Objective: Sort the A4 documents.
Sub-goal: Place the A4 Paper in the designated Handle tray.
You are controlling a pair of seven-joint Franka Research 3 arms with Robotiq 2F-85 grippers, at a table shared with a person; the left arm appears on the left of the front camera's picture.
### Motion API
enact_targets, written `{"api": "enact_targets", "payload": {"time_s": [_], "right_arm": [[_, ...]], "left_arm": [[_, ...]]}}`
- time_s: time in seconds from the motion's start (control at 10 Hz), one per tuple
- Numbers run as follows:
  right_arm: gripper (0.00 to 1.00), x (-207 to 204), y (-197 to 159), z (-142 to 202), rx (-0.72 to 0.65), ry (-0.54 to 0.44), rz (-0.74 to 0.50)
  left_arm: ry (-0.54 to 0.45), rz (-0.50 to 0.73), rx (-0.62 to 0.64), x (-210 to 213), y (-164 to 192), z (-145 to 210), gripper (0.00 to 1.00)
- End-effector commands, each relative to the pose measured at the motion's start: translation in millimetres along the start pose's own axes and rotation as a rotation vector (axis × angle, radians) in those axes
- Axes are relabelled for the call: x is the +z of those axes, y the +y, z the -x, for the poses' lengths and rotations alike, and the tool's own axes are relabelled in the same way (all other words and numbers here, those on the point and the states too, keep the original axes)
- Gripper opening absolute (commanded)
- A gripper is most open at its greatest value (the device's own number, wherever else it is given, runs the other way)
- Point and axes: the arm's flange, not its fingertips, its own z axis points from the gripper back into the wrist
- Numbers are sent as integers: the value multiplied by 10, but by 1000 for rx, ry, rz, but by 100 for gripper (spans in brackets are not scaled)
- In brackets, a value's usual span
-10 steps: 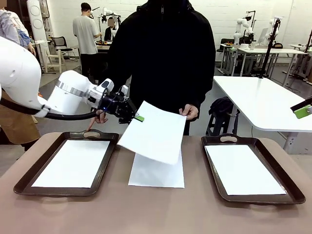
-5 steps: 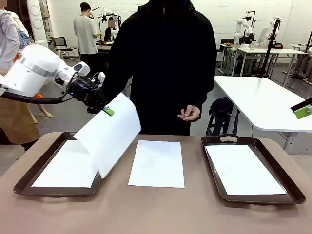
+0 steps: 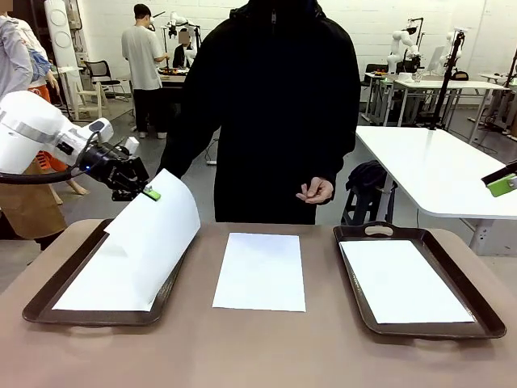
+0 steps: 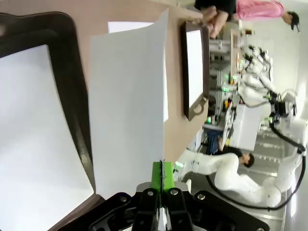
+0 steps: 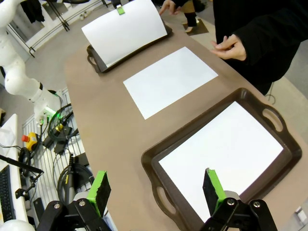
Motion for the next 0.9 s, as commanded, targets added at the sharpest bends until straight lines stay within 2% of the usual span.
{"api": "enact_targets", "payload": {"time_s": [0.0, 0.1, 0.2, 0.5, 0.7, 0.8], "right_arm": [[100, -8, 0, 3, 0, 0, 1], [100, -8, 0, 3, 0, 0, 1], [100, -8, 0, 3, 0, 0, 1], [100, -8, 0, 3, 0, 0, 1], [100, -8, 0, 3, 0, 0, 1], [100, -8, 0, 3, 0, 0, 1]], "left_arm": [[-90, -28, 44, 62, 34, 156, 1], [-81, -63, 42, 126, 111, 187, 1], [-140, -99, 58, 190, 220, 186, 1], [-155, -96, 25, 278, 521, 135, 1], [-111, -138, 2, 313, 640, 90, 1], [-54, -179, -12, 362, 675, 66, 1]]}}
